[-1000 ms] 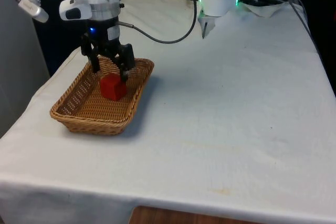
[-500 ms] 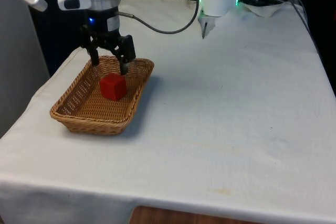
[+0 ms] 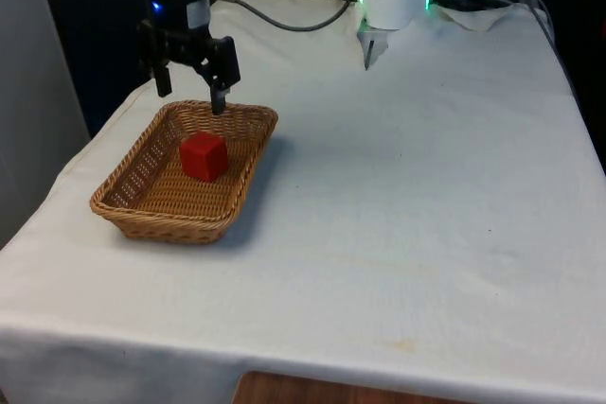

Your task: Pick up the cube and place it into the basket.

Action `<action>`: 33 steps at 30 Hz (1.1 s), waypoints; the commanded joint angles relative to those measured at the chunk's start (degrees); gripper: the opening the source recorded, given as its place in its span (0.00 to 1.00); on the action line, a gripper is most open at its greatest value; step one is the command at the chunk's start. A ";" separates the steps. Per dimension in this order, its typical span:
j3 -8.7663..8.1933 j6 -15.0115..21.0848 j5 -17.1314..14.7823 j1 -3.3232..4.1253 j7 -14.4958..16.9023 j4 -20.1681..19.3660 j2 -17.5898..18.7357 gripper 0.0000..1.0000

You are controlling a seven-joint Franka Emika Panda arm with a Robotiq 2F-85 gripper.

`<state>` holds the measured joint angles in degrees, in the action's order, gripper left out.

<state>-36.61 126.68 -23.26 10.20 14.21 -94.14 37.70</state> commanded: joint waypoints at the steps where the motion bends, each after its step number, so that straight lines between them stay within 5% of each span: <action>1: -0.46 -0.92 0.74 0.29 -0.46 0.06 -0.69 1.00; 8: -0.34 -1.95 1.15 0.00 -0.17 0.57 -2.23 1.00; 15: -1.09 -3.84 2.18 0.52 -0.46 1.03 -4.13 1.00; 16: -0.74 -3.44 1.72 0.11 -0.17 1.20 -3.72 1.00; 26: -1.03 -5.21 3.38 1.15 -0.52 0.80 -6.47 1.00; 27: -0.74 -5.21 2.92 0.69 -0.17 1.15 -6.07 1.00; 28: -0.97 -5.39 3.61 1.43 -0.46 0.57 -6.93 1.00; 33: -0.80 -5.73 4.01 2.12 -0.40 -0.11 -7.96 1.00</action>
<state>-37.18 120.44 -19.71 11.86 14.04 -93.62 30.25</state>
